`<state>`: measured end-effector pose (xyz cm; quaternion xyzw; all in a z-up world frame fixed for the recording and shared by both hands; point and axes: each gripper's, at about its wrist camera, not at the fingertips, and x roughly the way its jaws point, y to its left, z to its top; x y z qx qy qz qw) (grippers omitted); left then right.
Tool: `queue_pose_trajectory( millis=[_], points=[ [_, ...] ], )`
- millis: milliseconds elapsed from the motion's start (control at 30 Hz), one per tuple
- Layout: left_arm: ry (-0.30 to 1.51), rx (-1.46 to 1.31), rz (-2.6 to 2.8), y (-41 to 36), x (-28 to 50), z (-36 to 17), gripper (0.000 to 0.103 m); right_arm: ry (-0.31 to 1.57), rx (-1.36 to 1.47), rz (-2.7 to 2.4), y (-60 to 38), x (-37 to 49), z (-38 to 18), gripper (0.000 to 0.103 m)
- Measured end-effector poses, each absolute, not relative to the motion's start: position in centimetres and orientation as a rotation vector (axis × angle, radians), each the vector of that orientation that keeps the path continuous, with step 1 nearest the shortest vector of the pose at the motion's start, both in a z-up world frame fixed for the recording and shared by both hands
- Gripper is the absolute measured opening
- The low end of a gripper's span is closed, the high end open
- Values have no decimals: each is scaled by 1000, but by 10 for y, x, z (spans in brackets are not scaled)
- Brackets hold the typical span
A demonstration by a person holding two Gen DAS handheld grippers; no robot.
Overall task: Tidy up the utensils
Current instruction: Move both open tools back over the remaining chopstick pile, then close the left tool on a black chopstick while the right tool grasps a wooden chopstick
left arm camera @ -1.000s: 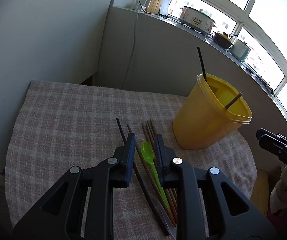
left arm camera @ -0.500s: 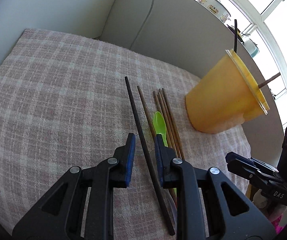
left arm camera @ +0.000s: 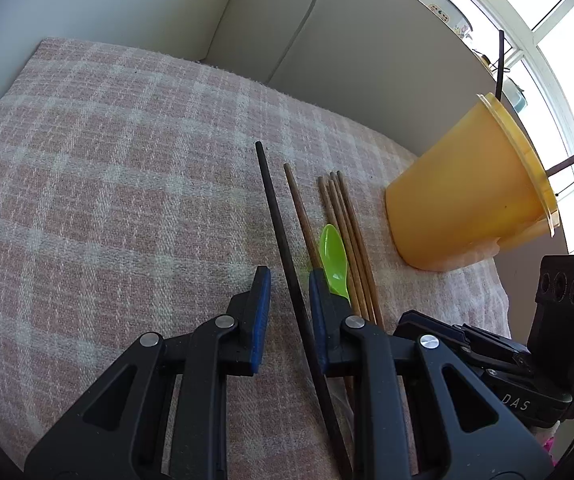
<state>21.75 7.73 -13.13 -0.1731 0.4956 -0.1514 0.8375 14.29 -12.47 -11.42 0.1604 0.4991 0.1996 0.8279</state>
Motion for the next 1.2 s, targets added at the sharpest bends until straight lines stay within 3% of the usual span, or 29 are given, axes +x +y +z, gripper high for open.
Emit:
queue_pose_trajectory(
  millis=[300, 433, 567, 1000, 1200],
  points=[
    [1047, -368, -324, 75, 221, -138, 18, 1069, 303, 412, -110, 151, -115, 22],
    [1041, -354, -326, 75, 222, -139, 18, 1079, 282, 392, -105, 153, -117, 13],
    [1033, -340, -321, 74, 224, -142, 10, 1085, 268, 388, -105, 156, -116, 12],
    [1020, -327, -337, 74, 227, -144, 9, 1078, 133, 316, -73, 177, -114, 12],
    [1016, -301, -333, 74, 227, -144, 9, 1096, 105, 303, -75, 173, -117, 7]
  ],
)
